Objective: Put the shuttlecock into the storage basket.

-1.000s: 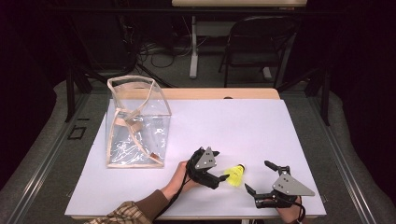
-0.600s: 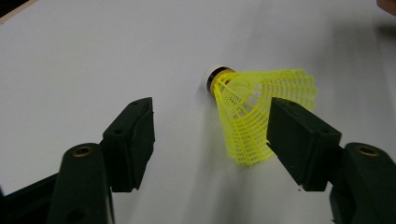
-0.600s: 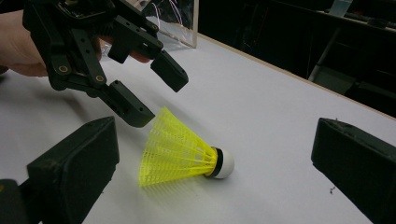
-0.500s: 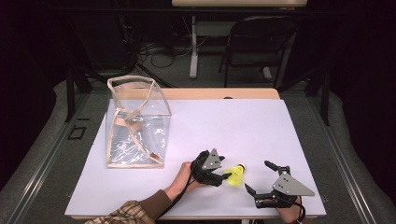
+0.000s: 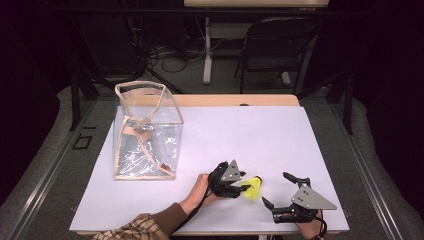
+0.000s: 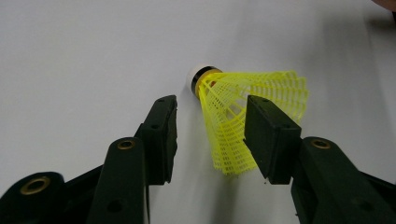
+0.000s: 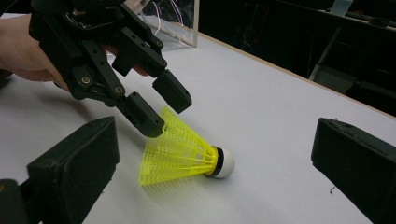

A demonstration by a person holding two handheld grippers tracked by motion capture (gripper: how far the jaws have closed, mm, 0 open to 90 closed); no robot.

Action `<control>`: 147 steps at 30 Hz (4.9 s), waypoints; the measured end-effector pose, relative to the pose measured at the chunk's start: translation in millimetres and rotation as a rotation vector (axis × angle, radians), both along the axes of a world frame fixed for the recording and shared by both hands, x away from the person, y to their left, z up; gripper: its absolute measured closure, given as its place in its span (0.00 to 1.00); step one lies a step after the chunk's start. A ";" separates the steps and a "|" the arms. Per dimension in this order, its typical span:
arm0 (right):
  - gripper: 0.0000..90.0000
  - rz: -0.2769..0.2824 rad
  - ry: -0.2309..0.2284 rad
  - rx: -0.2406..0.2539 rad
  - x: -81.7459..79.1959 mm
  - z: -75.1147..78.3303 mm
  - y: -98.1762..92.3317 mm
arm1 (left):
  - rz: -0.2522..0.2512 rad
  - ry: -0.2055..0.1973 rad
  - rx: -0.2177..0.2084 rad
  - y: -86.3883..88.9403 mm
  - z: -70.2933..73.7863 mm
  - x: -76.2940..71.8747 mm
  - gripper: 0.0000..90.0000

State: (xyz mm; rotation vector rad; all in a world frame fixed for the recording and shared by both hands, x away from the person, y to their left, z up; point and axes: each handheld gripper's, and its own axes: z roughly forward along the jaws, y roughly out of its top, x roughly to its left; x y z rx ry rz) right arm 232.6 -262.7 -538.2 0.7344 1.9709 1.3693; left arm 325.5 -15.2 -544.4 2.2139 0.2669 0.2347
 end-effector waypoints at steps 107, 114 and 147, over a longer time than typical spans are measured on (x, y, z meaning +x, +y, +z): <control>0.01 -0.011 0.029 -0.016 2.0 -1.9 1.1 | -0.003 -0.027 -0.113 1.9 41.4 -5.0 0.99; 0.01 -0.011 0.028 -0.016 2.1 -2.0 1.2 | -0.011 -0.037 -0.119 0.6 50.5 -3.6 0.99; 0.01 -0.012 0.033 -0.017 2.4 -2.3 1.2 | 0.038 -0.077 -0.149 14.5 77.3 15.1 0.99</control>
